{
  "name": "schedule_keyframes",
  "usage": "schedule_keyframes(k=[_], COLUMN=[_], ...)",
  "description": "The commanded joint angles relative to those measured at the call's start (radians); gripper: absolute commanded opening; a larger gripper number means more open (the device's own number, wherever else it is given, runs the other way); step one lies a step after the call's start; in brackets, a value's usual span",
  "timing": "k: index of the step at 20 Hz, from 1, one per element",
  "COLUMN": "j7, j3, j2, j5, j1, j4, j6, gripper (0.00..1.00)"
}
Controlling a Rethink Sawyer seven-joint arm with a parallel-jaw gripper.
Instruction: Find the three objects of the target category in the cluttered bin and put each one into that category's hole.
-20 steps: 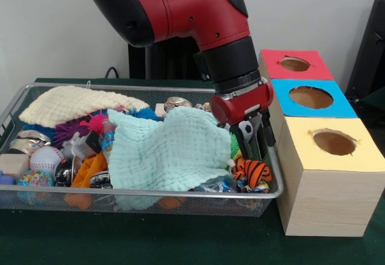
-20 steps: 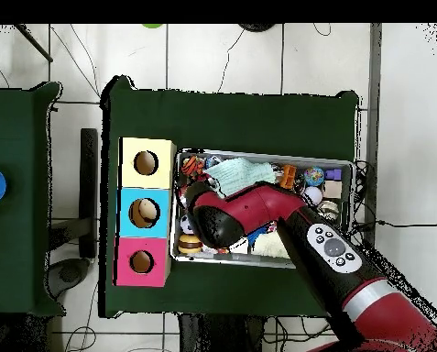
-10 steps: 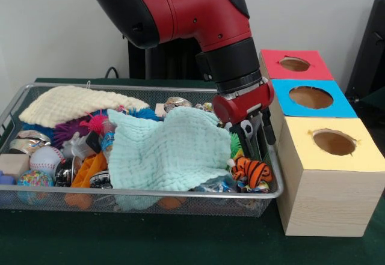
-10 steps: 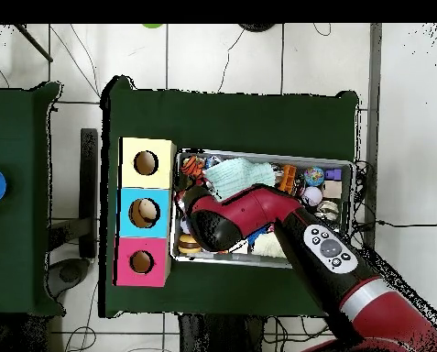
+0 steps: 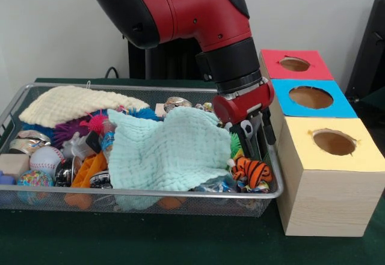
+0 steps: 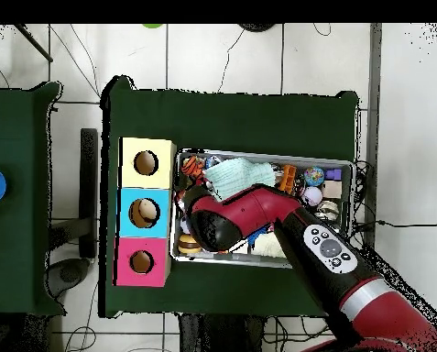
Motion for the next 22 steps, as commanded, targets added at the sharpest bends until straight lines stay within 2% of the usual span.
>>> schedule_keyframes(k=[1, 9, 12, 17, 22], j7=[-0.030, -0.001, -0.009, -0.030, -0.059], j3=[0.009, -0.002, 0.003, 0.009, 0.029], j2=[-0.013, -0.008, -0.004, -0.038, -0.013], j5=[-0.008, 0.008, 0.010, 0.024, 0.032], j1=[0.006, 0.016, 0.009, -0.004, -0.026], j4=[-0.007, -0.006, -0.010, -0.008, -0.023], j6=[0.072, 0.069, 0.074, 0.107, 0.118], gripper=[1.00, 1.00, 1.00, 1.00, 1.00])
